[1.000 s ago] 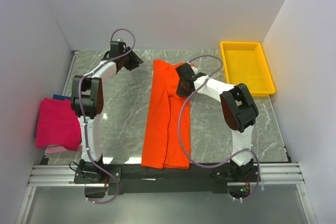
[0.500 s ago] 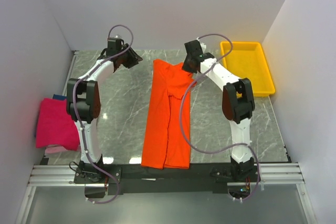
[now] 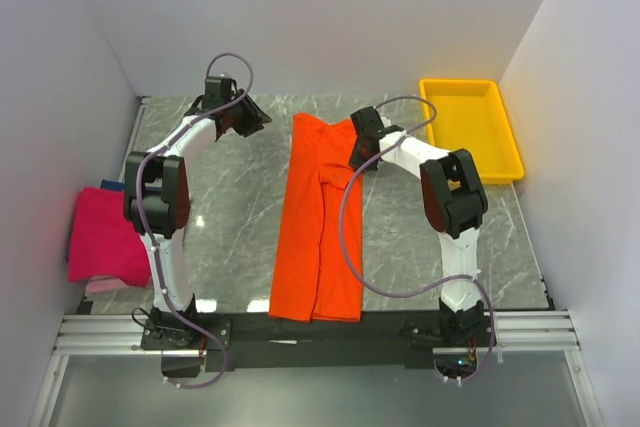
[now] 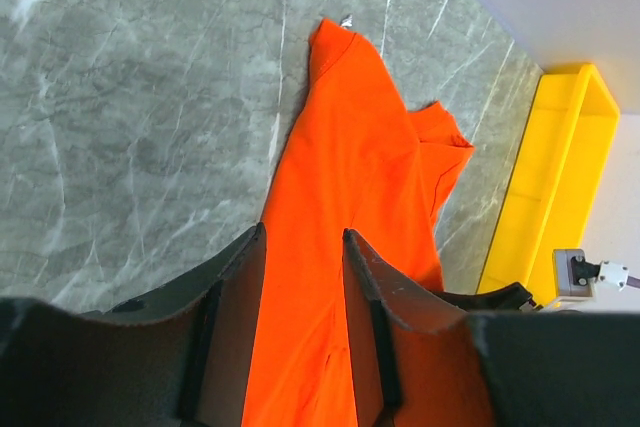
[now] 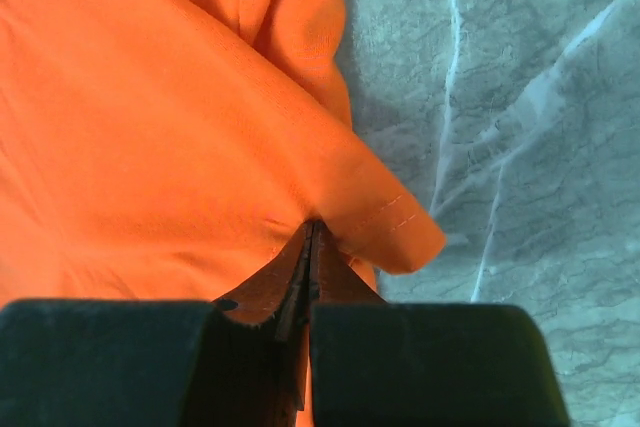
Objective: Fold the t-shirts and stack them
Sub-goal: Fold the tshirt
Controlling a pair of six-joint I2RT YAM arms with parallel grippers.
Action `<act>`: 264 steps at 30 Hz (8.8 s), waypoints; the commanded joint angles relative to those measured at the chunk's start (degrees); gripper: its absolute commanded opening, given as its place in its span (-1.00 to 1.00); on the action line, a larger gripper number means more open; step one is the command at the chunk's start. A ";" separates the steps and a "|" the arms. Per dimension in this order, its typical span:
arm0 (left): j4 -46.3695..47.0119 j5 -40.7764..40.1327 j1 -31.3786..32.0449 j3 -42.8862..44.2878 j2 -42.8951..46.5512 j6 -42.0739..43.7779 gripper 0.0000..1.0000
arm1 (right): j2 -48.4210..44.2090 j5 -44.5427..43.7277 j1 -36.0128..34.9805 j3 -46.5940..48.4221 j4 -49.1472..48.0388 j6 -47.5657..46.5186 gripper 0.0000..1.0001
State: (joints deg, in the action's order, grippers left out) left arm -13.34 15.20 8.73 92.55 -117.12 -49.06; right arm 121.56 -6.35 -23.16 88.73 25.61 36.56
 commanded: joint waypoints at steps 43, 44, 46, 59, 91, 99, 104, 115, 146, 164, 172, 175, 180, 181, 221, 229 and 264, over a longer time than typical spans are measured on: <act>-29.11 -0.62 28.53 -60.21 54.19 -7.27 -0.05 | -69.53 25.51 -26.58 -68.95 -1.26 26.98 0.01; -28.85 -0.18 29.14 -61.34 54.54 -7.71 -0.01 | -69.53 25.42 -26.94 -69.47 -1.26 27.69 0.01; -28.23 0.53 30.63 -62.40 54.98 -8.77 0.02 | -69.88 25.94 -27.81 -70.27 -2.13 28.39 0.01; -24.80 2.20 36.62 -65.31 53.23 -11.94 -0.02 | -66.54 24.72 -32.92 -73.61 -9.25 34.54 -0.06; -24.00 -1.75 54.02 -56.18 51.29 -15.98 -0.99 | -77.51 16.65 -43.99 -66.42 8.91 36.66 -1.00; -27.62 -9.22 48.14 -42.55 44.71 -8.61 -0.99 | -71.66 9.26 -32.41 -53.67 14.92 21.57 -1.00; -25.51 -11.68 40.33 -34.57 39.87 -3.60 -0.99 | -64.97 6.53 -24.40 -47.69 12.19 14.96 -1.00; -18.04 -12.39 32.67 -26.55 27.13 -2.89 -0.99 | -48.09 1.25 -18.33 -38.28 1.47 10.03 -1.00; -16.37 -12.48 19.84 -10.73 9.81 -3.77 -0.99 | -24.35 12.85 -1.72 -24.57 -9.17 3.43 -1.00; -13.81 -9.14 17.81 -11.61 7.26 -1.30 -0.92 | -20.40 15.40 1.71 -23.08 -10.93 3.08 -0.36; -11.71 -9.22 15.88 -13.36 10.42 -0.51 -0.21 | -24.08 12.68 3.73 -22.20 -8.82 1.07 -0.04; -12.14 -10.28 14.91 -13.45 11.91 -0.25 0.28 | -26.72 10.58 3.12 -22.46 -7.33 -0.17 -0.04; -14.68 -10.81 14.03 -12.75 14.98 0.45 0.24 | -30.15 8.81 -1.70 -24.74 -6.54 -2.19 -0.28; -14.95 -10.46 14.21 -13.01 15.51 0.37 0.19 | -30.06 8.90 -2.76 -24.66 -6.27 -2.36 -0.40; -8.63 -2.12 22.56 -15.04 13.53 -4.64 -0.97 | -17.50 23.71 -1.98 -11.46 -11.60 -1.85 -1.00; -7.75 -0.52 18.88 -9.06 4.45 -4.82 -0.99 | -12.32 33.16 1.62 -19.37 -23.23 2.64 -1.00; -2.03 2.73 9.73 -12.06 5.58 -2.98 -0.88 | -11.60 43.18 16.74 -25.10 -26.05 5.28 -1.00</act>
State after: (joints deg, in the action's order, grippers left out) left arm -16.53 16.78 18.94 77.82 -116.90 -54.46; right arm 114.85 38.00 -6.20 61.76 -2.83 43.35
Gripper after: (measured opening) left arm 0.047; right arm 0.005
